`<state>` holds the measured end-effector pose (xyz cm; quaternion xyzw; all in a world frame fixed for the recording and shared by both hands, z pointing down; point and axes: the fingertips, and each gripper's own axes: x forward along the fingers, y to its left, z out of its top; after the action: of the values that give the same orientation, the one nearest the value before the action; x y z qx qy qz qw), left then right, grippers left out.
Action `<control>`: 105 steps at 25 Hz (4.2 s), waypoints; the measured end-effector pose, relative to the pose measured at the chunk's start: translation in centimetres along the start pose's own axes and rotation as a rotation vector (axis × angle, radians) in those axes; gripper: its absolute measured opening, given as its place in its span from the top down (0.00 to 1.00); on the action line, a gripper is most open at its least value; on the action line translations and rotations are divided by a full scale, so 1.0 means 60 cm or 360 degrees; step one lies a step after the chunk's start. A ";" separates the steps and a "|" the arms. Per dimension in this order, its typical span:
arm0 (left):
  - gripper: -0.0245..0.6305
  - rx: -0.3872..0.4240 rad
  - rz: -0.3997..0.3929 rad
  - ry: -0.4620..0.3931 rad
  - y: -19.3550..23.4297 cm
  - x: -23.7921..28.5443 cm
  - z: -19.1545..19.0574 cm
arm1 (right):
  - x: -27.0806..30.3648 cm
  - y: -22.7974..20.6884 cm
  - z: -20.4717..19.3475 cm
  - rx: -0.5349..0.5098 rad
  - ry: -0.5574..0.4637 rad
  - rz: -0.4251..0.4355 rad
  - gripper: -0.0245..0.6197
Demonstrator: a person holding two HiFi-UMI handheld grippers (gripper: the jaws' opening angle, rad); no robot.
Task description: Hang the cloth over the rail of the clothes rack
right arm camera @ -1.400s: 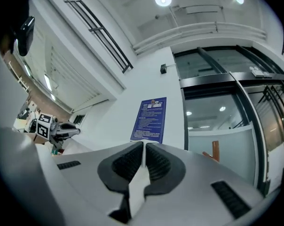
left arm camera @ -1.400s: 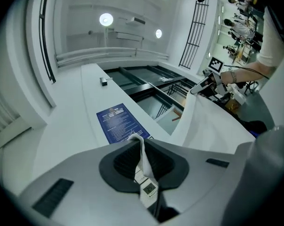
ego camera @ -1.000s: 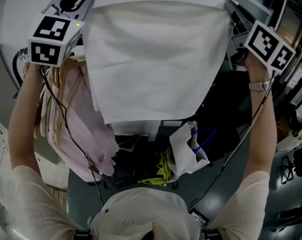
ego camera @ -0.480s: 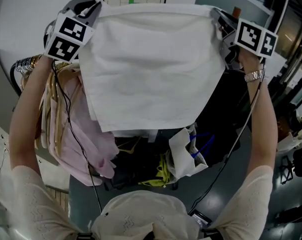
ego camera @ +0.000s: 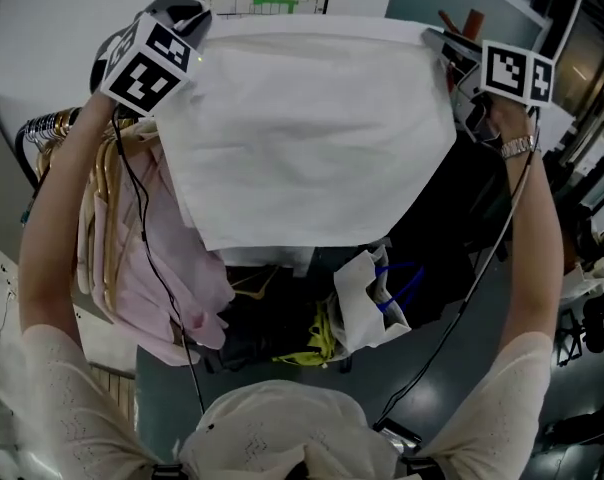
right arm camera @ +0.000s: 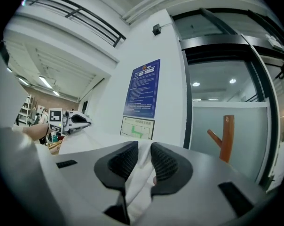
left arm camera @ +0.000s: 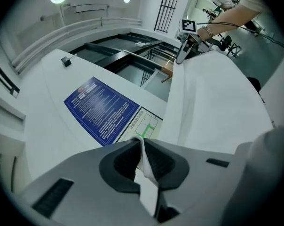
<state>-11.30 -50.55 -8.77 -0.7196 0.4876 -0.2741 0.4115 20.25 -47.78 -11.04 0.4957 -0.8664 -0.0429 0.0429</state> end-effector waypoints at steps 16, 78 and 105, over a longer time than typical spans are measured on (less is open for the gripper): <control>0.92 0.0060 -0.0002 -0.0098 -0.010 -0.014 0.016 | -0.016 0.198 0.085 -0.0267 -0.0298 0.0335 0.84; 0.90 -0.0800 0.0101 -0.0628 -0.101 -0.276 0.041 | -0.029 0.424 0.004 -0.0072 -0.0592 0.0179 0.92; 0.90 -0.1498 0.0069 -0.0187 -0.717 -0.411 -0.154 | -0.227 0.523 -0.702 0.0235 -0.0213 -0.0384 0.92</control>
<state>-7.40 -22.67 33.11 -0.8318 0.5496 0.0265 0.0731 5.21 -21.54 34.02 0.5941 -0.8022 -0.0168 -0.0570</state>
